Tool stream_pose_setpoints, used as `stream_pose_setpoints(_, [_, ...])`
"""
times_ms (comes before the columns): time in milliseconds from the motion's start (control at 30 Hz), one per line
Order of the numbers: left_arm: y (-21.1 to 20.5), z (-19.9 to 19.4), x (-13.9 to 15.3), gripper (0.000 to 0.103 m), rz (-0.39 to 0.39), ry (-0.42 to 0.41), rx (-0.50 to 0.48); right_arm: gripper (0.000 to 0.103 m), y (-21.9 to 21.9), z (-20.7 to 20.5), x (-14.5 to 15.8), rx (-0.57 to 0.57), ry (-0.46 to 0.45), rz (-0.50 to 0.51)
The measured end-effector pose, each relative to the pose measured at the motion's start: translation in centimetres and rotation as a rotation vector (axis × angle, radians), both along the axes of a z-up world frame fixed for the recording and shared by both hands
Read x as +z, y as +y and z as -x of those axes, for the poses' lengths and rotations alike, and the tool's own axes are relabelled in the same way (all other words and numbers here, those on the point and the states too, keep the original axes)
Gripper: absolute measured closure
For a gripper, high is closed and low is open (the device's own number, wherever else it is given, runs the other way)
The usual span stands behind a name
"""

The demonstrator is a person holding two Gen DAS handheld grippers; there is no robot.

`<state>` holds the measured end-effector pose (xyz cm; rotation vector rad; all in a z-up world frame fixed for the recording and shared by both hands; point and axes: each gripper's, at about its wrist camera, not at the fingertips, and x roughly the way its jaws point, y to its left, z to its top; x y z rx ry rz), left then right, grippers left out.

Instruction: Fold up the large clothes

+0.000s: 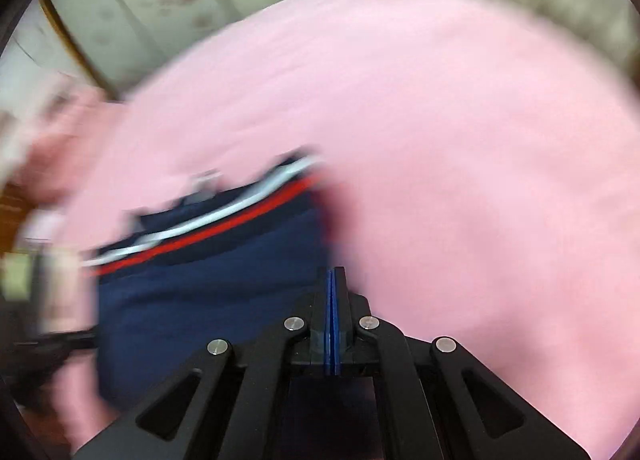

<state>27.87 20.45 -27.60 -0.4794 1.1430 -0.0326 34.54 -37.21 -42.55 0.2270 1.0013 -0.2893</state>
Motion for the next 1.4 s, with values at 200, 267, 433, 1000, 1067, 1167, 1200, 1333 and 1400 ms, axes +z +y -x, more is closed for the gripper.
stream_pose_setpoints(200, [-3.9, 2.5, 2.2, 0.102, 0.129, -0.075, -0.006, 0.103, 0.1, 2.0, 2.3, 0.085, -0.131, -0.238])
stream_pose_setpoints(267, [-6.1, 2.3, 2.1, 0.102, 0.216, -0.042, -0.045, 0.103, 3.0, 2.2, 1.0, 0.18, -0.081, -0.419])
stream_pose_setpoints(433, [-11.4, 2.5, -0.7, 0.102, 0.207, 0.089, -0.104, 0.103, 6.7, 3.3, -3.2, 0.223, 0.077, -0.608])
stream_pose_setpoints(1000, [-4.2, 4.4, -3.2, 0.102, 0.051, 0.128, 0.119, 0.103, -3.5, 4.4, -5.4, -0.09, 0.188, -0.341])
stream_pose_setpoints(1067, [-4.3, 4.1, -3.8, 0.102, 0.071, 0.139, 0.126, 0.103, -4.4, 4.5, -5.5, -0.131, 0.172, -0.377])
stream_pose_setpoints(1167, [-4.1, 3.7, -4.7, 0.102, 0.1, 0.166, 0.156, 0.103, -3.5, 3.8, -3.3, -0.127, 0.084, -0.259])
stream_pose_setpoints(1200, [-2.7, 3.8, -4.8, 0.102, 0.116, 0.17, 0.175, 0.103, -2.5, 3.3, -2.3, -0.098, 0.045, -0.225])
stream_pose_setpoints(1333, [-2.9, 4.0, -5.6, 0.102, 0.164, 0.154, 0.232, 0.101, 1.8, -0.3, -1.1, 0.071, -0.012, -0.393])
stream_pose_setpoints(1400, [-2.9, 4.3, -5.6, 0.102, 0.16, 0.142, 0.236, 0.101, 4.6, -1.9, -1.5, 0.137, 0.03, -0.443])
